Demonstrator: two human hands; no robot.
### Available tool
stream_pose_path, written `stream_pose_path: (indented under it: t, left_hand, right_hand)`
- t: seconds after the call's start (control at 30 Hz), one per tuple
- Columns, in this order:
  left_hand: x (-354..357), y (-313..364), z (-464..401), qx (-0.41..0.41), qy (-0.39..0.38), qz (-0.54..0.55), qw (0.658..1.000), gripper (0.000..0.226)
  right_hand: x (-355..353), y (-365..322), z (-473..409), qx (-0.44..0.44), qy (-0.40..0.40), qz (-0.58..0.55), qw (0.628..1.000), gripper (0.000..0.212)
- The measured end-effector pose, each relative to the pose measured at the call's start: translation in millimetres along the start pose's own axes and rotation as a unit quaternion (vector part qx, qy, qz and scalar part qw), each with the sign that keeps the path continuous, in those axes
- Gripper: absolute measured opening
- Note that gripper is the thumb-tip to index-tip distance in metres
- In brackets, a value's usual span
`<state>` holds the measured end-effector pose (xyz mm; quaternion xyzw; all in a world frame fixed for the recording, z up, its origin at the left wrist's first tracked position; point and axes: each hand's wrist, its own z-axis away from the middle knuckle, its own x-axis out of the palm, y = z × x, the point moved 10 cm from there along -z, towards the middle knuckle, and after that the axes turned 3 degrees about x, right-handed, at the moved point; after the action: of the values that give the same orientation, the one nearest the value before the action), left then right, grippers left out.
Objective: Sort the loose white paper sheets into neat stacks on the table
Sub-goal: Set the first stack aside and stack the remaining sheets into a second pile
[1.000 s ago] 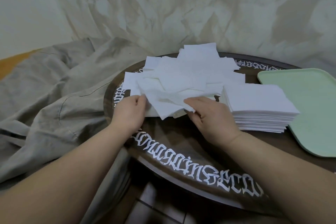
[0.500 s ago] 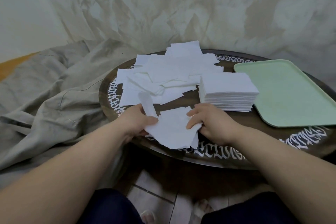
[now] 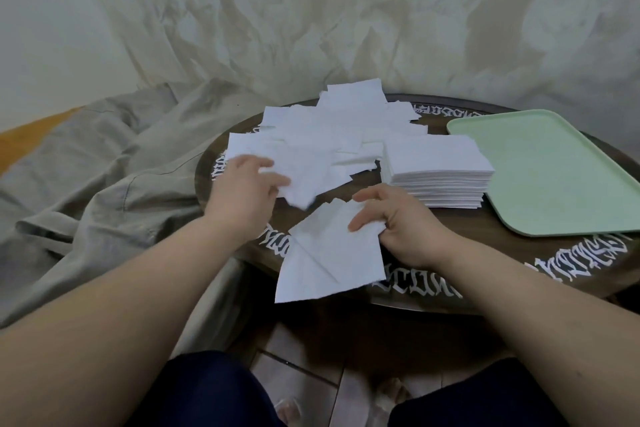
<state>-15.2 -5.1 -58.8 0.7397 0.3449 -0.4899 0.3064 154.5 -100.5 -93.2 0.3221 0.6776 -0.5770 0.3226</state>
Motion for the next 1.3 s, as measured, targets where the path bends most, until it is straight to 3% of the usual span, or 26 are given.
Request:
stream_pose_path:
  t: [0.07, 0.1, 0.2, 0.33, 0.43, 0.57, 0.7, 0.8, 0.87, 0.97, 1.07, 1.23, 1.3]
  left_hand:
    - [36, -7, 15, -0.016, -0.122, -0.029, 0.992, 0.049]
    - [44, -5, 22, -0.014, -0.138, -0.008, 0.99, 0.051]
    - [49, 16, 33, 0.025, -0.146, 0.091, 0.985, 0.051]
    - [62, 37, 36, 0.052, -0.197, 0.103, 0.973, 0.06]
    - [58, 48, 32, 0.06, -0.172, 0.133, 0.974, 0.068]
    - [54, 58, 30, 0.086, -0.175, 0.13, 0.972, 0.092]
    - [77, 34, 35, 0.039, -0.216, 0.06, 0.974, 0.07]
    - [73, 12, 30, 0.014, -0.17, 0.057, 0.984, 0.039]
    - [67, 2, 26, -0.004, -0.144, 0.033, 0.989, 0.03]
    - [55, -5, 21, -0.041, -0.105, 0.001, 0.994, 0.027]
    - [47, -6, 19, -0.051, -0.074, 0.047, 0.995, 0.026]
    - [46, -11, 22, -0.063, -0.053, 0.097, 0.992, 0.024]
    - [34, -13, 23, -0.069, -0.006, 0.148, 0.987, 0.022]
  right_hand:
    - [11, 7, -1, 0.004, -0.035, 0.042, 0.999, 0.045]
    - [14, 12, 0, 0.011, -0.047, 0.054, 0.997, 0.047]
    - [10, 20, -1, 0.034, -0.04, 0.063, 0.997, 0.046]
    - [4, 16, -4, 0.033, -0.02, 0.038, 0.999, 0.039]
    - [-2, 14, -7, 0.022, 0.017, -0.006, 1.0, 0.034]
    - [-8, 9, -14, 0.019, 0.052, -0.061, 0.997, 0.043]
    - [21, 17, -11, 0.025, -0.056, 0.073, 0.995, 0.049]
    - [19, 23, -4, 0.037, -0.08, 0.132, 0.987, 0.05]
    - [17, 26, -1, 0.041, -0.095, 0.18, 0.978, 0.049]
    - [5, 18, 0, 0.044, -0.06, 0.189, 0.979, 0.04]
    - [-1, 4, 0, 0.046, -0.032, 0.158, 0.986, 0.032]
    - [42, 3, 7, 0.06, -0.156, 0.266, 0.949, 0.063]
    - [46, 2, 4, 0.052, -0.154, 0.275, 0.948, 0.067]
